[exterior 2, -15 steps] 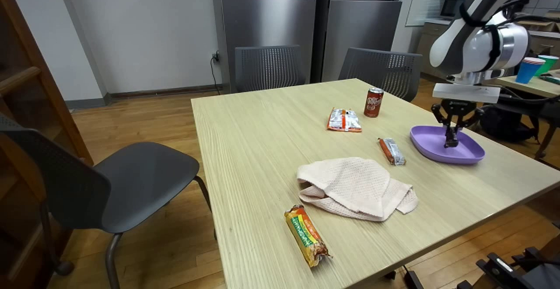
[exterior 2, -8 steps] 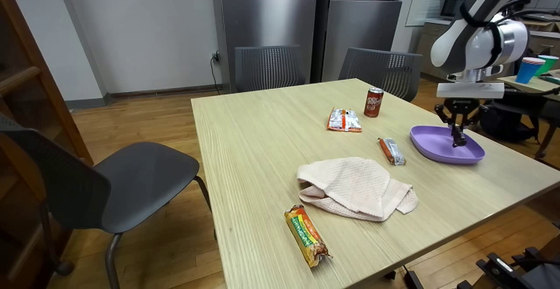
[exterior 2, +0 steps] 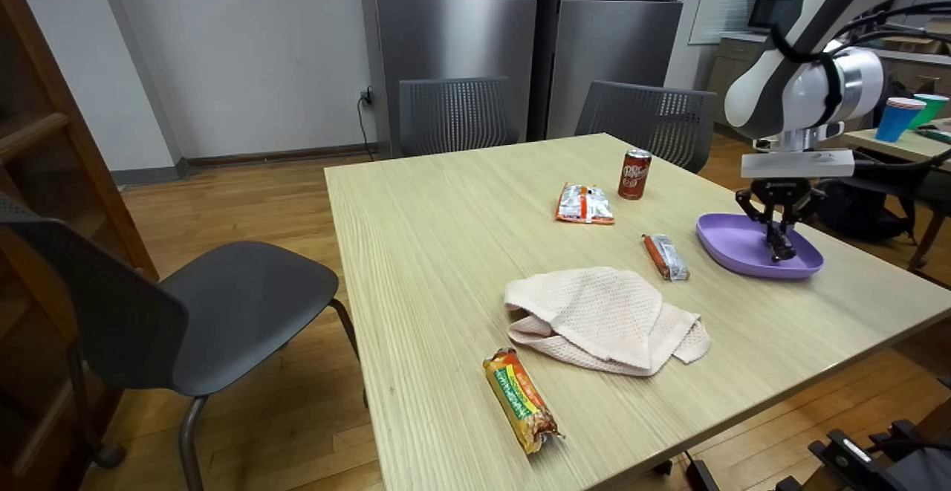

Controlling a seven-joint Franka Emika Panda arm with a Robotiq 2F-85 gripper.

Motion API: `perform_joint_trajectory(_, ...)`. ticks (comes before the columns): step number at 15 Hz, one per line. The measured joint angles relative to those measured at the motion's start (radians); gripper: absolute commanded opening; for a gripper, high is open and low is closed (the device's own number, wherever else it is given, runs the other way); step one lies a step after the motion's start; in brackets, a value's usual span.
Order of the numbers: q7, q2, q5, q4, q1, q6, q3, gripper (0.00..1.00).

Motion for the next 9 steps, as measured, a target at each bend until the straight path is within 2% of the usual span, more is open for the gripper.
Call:
perform_joint_trajectory(2, -0.005, 0.009, -0.002, 0.01, 0.0, -0.008, 0.0, 0.04)
perform_joint_trajectory(3, -0.006, 0.012, -0.005, 0.013, 0.0, -0.013, 0.0, 0.42)
perform_joint_trajectory(4, -0.007, 0.012, -0.006, 0.016, 0.0, -0.017, 0.0, 0.43)
perform_joint_trajectory(5, -0.007, 0.012, -0.007, 0.019, 0.0, -0.021, 0.0, 0.48)
perform_joint_trajectory(9, -0.015, 0.008, -0.008, 0.031, 0.0, -0.022, 0.0, 0.77)
